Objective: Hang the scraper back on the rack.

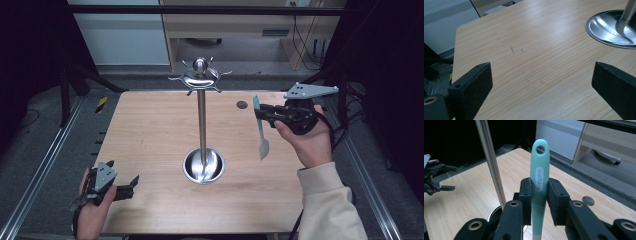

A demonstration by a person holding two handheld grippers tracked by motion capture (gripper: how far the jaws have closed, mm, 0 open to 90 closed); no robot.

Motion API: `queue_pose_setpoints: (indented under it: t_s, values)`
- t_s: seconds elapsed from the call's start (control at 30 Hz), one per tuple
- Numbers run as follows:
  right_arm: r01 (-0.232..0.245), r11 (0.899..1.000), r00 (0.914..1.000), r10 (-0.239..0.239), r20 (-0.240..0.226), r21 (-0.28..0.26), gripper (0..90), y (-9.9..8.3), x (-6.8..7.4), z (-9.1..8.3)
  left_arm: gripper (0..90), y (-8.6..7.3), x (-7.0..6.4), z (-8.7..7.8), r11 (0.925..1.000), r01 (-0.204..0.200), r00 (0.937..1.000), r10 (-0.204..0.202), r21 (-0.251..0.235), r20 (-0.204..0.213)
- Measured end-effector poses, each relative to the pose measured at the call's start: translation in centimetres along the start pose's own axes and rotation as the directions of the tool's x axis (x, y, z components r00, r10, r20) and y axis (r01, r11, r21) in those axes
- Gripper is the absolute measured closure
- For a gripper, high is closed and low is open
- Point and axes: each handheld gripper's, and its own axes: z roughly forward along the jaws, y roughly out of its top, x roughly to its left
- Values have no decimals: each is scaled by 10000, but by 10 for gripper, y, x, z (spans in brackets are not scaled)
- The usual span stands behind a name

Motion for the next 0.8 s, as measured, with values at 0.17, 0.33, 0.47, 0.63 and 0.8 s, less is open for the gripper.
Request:
queue_pose_setpoints:
  t_s: [0.17, 0.33, 0.47, 0.63, 0.8]
  values:
    - [57, 9999, 10000, -58, -72, -151, 745, 3, 3, -1, 29, 0, 0, 0, 10000, -13, 10000, 13, 3, 1]
    - [29, 9993, 9999, -34, -152, -381, 745, 6, 7, -1, 30, 0, 0, 0, 10000, -25, 10000, 25, -4, 6]
    - [42, 9985, 9997, -55, -230, -542, 745, 11, 11, -2, 30, 0, 0, 0, 10000, -23, 10000, 23, -15, 3]
    - [174, 9965, 9995, -195, -250, -813, 745, 18, 18, -5, 30, 0, -1, 0, 10000, -27, 10000, 27, 1, 16]
    - [254, 9953, 9993, -280, -265, -936, 745, 22, 25, -6, 30, 0, -1, 0, 10000, -9, 10000, 9, 34, 49]
